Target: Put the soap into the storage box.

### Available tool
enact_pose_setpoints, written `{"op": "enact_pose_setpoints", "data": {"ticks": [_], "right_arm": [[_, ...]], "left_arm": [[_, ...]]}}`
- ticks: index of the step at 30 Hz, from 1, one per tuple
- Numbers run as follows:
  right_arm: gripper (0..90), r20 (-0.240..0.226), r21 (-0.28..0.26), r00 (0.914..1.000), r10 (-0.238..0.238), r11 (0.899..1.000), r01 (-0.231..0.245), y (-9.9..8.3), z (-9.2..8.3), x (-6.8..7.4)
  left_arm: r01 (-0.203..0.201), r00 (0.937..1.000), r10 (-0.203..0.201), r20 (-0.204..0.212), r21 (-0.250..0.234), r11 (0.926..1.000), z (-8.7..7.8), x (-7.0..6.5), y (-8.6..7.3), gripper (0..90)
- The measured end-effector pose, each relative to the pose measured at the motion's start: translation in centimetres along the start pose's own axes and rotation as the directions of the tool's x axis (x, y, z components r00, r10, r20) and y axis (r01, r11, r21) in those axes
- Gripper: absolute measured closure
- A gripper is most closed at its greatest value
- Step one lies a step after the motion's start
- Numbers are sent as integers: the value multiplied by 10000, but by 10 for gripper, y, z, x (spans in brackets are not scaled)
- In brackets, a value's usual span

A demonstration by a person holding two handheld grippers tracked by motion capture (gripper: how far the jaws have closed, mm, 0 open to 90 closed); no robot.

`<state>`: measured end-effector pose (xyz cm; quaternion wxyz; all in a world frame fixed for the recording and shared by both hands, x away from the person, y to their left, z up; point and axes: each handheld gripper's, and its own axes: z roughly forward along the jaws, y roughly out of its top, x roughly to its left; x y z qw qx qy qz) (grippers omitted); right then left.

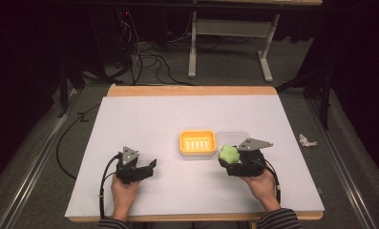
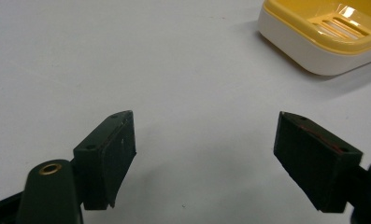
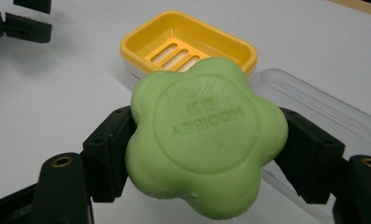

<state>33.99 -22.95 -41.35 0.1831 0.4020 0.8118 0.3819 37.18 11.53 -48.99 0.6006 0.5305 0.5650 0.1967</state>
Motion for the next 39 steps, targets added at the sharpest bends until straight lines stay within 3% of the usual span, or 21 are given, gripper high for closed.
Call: {"op": "enact_pose_setpoints", "data": {"ticks": [13,23,32,39], "right_arm": [[275,-188,18,9994,282,9996,-282,12,13,-5],[274,-317,152,9995,50,9999,-46,29,28,-4],[275,-364,299,9991,238,9993,-227,41,33,-5],[275,-422,367,9988,232,9991,-217,51,49,-5]], "left_arm": [[-2,10000,2,5,16,10000,0,0,0,216],[0,10000,0,-11,9,10000,0,0,0,216],[-37,10000,37,54,-41,10000,0,-1,-1,217],[-65,10000,65,72,-25,10000,-1,-1,-1,217]]}}
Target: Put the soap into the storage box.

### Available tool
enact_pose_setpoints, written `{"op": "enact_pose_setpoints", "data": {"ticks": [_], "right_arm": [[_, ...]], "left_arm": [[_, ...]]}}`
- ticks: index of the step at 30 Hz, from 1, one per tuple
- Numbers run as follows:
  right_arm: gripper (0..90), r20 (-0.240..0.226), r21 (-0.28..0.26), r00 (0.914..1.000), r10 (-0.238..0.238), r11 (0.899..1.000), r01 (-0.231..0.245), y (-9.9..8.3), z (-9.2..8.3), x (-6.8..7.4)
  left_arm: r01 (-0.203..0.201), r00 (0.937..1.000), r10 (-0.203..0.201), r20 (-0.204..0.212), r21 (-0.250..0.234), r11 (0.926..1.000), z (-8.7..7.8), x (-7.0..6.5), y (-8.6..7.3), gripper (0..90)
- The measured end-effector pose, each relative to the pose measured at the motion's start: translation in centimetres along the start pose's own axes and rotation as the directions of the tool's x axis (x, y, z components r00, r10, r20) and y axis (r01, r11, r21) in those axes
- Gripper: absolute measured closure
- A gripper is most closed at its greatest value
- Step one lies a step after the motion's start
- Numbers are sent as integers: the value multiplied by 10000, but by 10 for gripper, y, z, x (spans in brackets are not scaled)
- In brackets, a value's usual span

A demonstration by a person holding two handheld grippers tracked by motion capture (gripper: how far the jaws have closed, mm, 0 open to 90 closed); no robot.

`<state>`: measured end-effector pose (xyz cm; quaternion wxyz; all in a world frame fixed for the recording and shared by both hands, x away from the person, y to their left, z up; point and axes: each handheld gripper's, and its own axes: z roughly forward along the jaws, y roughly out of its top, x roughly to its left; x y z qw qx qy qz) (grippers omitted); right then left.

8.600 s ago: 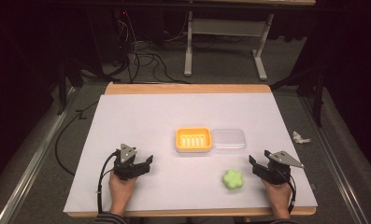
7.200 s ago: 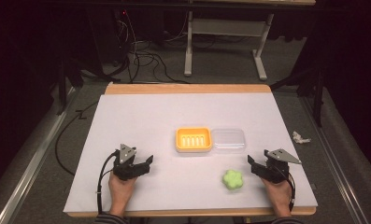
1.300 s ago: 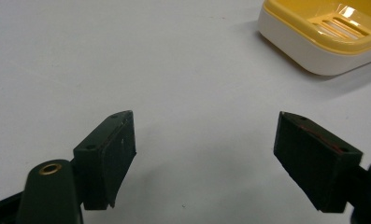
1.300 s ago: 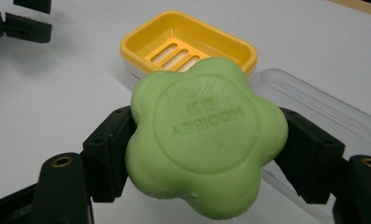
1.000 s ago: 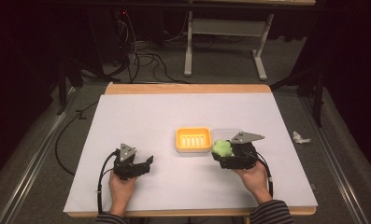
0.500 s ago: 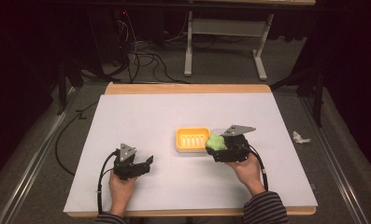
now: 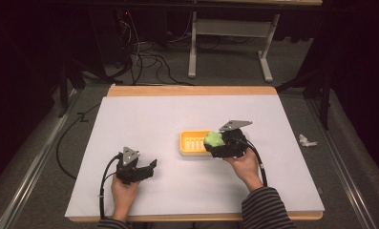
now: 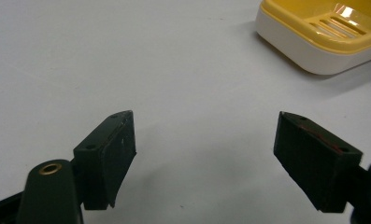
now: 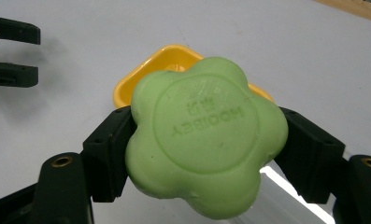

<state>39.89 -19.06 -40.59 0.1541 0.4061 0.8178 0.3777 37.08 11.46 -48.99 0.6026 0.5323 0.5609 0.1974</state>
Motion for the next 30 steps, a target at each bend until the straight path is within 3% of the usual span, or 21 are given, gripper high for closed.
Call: {"op": "enact_pose_setpoints", "data": {"ticks": [20,30], "right_arm": [[274,-45,836,10000,60,9965,-56,13,40,1],[273,226,1251,9997,91,9921,-118,13,59,2]], "left_arm": [[53,10000,-53,-7,57,10000,0,1,0,217],[112,9999,-112,-2,10,9999,0,0,1,215]]}}
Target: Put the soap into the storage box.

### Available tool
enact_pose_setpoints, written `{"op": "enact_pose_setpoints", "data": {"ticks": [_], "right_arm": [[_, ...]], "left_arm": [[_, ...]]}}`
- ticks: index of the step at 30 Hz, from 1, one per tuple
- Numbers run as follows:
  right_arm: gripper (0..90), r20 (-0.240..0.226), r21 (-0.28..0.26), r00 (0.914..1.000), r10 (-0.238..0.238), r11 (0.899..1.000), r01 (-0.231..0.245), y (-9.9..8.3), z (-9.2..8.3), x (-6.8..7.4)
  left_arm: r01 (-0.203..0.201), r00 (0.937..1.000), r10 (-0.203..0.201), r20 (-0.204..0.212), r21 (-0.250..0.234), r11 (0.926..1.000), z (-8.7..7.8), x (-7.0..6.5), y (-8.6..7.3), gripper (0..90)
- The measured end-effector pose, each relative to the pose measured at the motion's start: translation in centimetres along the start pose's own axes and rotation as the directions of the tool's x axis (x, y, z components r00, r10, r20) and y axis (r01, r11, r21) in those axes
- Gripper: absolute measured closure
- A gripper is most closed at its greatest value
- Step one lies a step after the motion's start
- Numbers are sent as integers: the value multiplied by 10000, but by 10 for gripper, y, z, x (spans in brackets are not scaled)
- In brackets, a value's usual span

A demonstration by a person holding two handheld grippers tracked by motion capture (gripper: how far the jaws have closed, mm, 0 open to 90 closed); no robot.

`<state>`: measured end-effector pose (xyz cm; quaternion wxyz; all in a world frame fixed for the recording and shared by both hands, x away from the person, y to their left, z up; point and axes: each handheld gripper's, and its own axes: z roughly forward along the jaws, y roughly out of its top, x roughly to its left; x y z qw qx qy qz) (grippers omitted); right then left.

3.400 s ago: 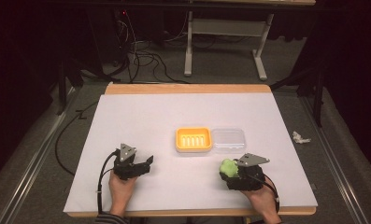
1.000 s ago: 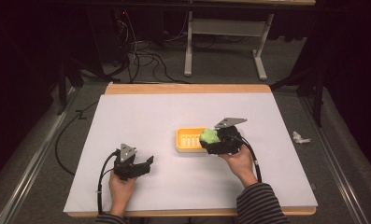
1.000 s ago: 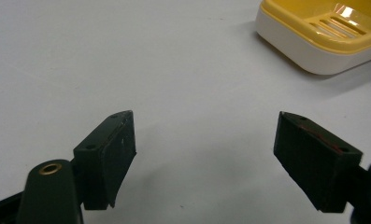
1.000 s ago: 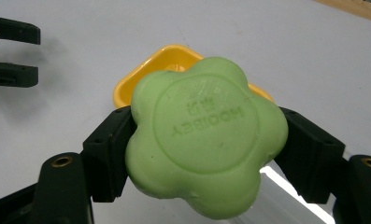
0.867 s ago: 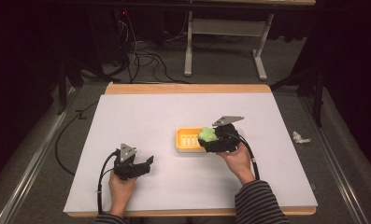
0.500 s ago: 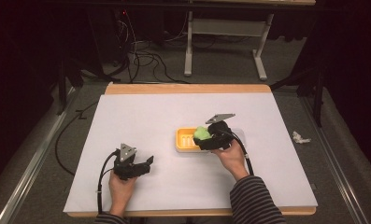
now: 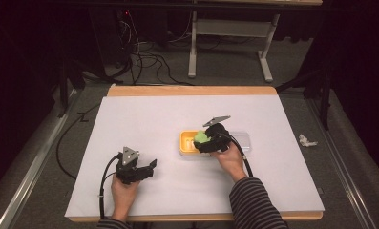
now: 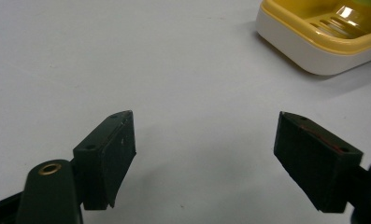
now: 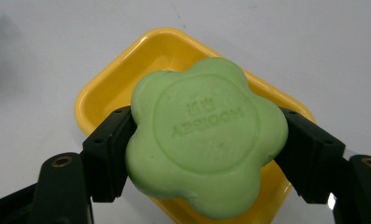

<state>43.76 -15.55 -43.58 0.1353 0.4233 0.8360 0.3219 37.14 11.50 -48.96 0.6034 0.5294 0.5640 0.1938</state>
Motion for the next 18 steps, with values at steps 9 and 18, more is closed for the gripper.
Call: {"op": "enact_pose_setpoints", "data": {"ticks": [9,18], "right_arm": [[272,191,316,9998,29,9995,-35,0,11,0],[271,198,464,9997,114,9988,-123,1,16,0]], "left_arm": [[-34,10000,34,-30,15,10000,0,0,0,213],[-30,10000,30,-41,1,10000,0,0,0,213]]}}
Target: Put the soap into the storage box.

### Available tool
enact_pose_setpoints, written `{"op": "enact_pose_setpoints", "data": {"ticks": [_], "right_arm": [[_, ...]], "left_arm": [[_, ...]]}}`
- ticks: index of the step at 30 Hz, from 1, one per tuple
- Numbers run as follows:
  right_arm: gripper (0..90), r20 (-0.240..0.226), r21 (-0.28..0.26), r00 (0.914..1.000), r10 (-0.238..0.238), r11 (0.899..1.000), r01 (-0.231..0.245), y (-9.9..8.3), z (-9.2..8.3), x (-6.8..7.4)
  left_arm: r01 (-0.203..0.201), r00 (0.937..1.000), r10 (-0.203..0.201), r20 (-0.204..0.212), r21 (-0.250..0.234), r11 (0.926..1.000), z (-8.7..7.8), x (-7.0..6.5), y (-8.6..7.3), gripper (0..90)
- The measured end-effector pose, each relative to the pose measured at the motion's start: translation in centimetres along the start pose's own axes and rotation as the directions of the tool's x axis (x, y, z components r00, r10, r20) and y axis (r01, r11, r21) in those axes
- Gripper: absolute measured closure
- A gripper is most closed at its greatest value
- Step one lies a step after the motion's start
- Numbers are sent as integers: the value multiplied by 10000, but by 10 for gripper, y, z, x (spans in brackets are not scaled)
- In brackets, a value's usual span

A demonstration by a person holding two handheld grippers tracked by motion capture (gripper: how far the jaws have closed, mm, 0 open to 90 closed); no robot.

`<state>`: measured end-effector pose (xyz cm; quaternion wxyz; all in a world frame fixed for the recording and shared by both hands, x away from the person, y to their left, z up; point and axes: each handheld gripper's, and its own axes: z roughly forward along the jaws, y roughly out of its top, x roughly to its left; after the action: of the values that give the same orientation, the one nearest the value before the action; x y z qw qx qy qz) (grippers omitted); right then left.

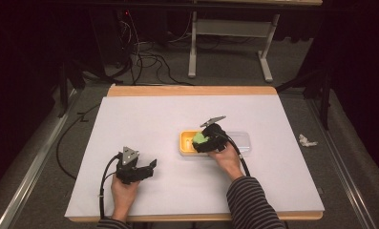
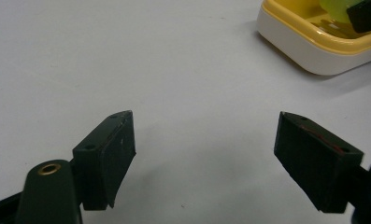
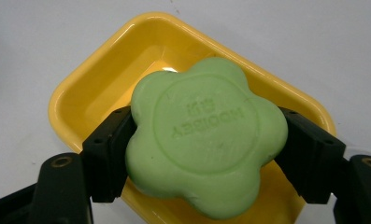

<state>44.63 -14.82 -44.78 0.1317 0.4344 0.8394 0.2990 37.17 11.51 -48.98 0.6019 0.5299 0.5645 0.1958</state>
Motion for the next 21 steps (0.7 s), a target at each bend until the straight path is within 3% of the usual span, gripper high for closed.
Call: {"op": "enact_pose_setpoints", "data": {"ticks": [4,10,18,21], "right_arm": [[267,-69,129,10000,-24,9999,24,-1,3,1],[281,59,-353,9999,-109,9993,111,0,-3,1],[337,-134,-985,9999,-8,9951,-5,-1,-16,0],[355,-108,-1212,9997,-201,9925,186,-1,-21,1]], "left_arm": [[-4,10000,4,-3,12,10000,0,0,0,213],[-29,10000,29,-1,4,10000,0,0,0,213],[-48,10000,48,-6,38,10000,0,0,0,214],[-72,10000,72,-16,52,10000,0,0,0,214]]}}
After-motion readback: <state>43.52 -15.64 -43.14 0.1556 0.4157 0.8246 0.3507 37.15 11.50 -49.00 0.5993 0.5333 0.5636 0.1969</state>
